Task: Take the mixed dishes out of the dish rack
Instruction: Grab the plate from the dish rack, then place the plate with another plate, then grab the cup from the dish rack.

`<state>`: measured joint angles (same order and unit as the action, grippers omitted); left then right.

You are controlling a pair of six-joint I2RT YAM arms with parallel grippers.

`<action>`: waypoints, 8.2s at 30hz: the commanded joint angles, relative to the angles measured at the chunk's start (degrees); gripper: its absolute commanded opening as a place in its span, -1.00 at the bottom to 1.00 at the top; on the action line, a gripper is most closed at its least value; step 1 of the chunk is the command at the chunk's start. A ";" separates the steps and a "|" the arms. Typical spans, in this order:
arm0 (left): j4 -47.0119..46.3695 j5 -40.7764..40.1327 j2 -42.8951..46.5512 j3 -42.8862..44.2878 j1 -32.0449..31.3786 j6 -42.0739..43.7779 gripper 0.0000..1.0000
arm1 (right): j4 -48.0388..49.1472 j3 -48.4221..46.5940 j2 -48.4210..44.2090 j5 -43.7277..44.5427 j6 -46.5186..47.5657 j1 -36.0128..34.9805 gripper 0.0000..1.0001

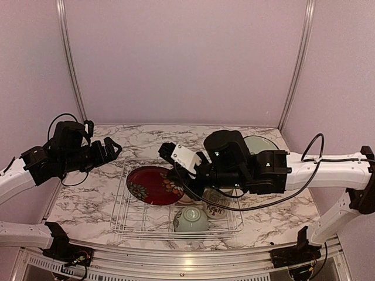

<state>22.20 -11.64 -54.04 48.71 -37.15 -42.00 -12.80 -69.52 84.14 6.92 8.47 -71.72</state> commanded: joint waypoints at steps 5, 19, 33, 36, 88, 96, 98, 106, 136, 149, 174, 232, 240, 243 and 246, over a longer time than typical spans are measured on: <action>1.36 -0.58 -0.16 2.02 -0.20 0.97 0.98 | 15.65 4.61 -10.15 1.00 -9.92 9.24 -1.00; 0.68 -0.21 -0.95 1.74 -0.21 1.03 0.98 | 18.14 16.47 -22.92 -0.71 -31.32 44.67 -1.00; 0.48 0.46 -1.44 1.86 -0.21 1.21 0.98 | 28.32 25.57 -6.79 -26.41 -62.16 76.00 -1.00; 0.76 0.59 -1.13 1.73 -0.21 1.13 0.98 | 29.74 25.57 -2.86 -25.90 -66.52 76.60 -1.00; 1.02 0.42 0.41 1.48 -0.21 0.60 0.98 | 31.23 15.28 22.63 -28.07 -74.69 77.75 -0.60; 0.24 0.47 1.36 0.35 -0.21 0.26 0.98 | 29.76 14.93 22.33 -29.14 -72.72 77.63 -0.33; 0.24 0.38 1.71 0.15 -0.21 0.16 0.98 | 29.11 14.89 22.09 -29.28 -72.03 77.61 -0.30; 1.01 -0.07 2.09 0.48 -0.21 0.70 0.98 | 27.30 16.50 20.11 -28.85 -70.45 77.61 -0.10; 0.66 0.95 1.62 0.12 -0.21 0.69 0.98 | 15.55 16.81 12.82 -29.13 -54.88 77.62 0.74; -0.58 3.01 1.65 -0.49 -0.21 1.15 0.98 | 8.80 18.29 6.60 -25.05 -47.55 77.18 0.75; -10.86 10.58 -5.95 -0.81 -0.43 0.78 0.98 | -13.32 15.29 -21.61 -20.73 -18.14 30.16 0.86; -10.81 11.38 -7.04 0.26 -0.65 0.51 0.98 | -11.77 16.33 -14.72 -5.84 -19.46 19.50 0.13; -10.91 11.38 -6.74 -0.23 -0.73 0.18 0.98 | -8.21 14.02 -17.75 -5.62 -20.14 19.43 -0.38; -11.08 11.16 -6.48 -0.39 -0.82 0.04 0.98 | -4.82 13.52 -17.67 -6.18 -20.46 19.70 -0.59; -11.14 11.32 -6.52 -0.40 -0.89 -0.13 0.98 | -3.90 11.47 -16.01 -6.31 -21.32 20.37 -0.84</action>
<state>12.23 -0.62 -60.62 47.81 -37.58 -41.82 -25.26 -52.10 68.36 -0.43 -11.79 -51.94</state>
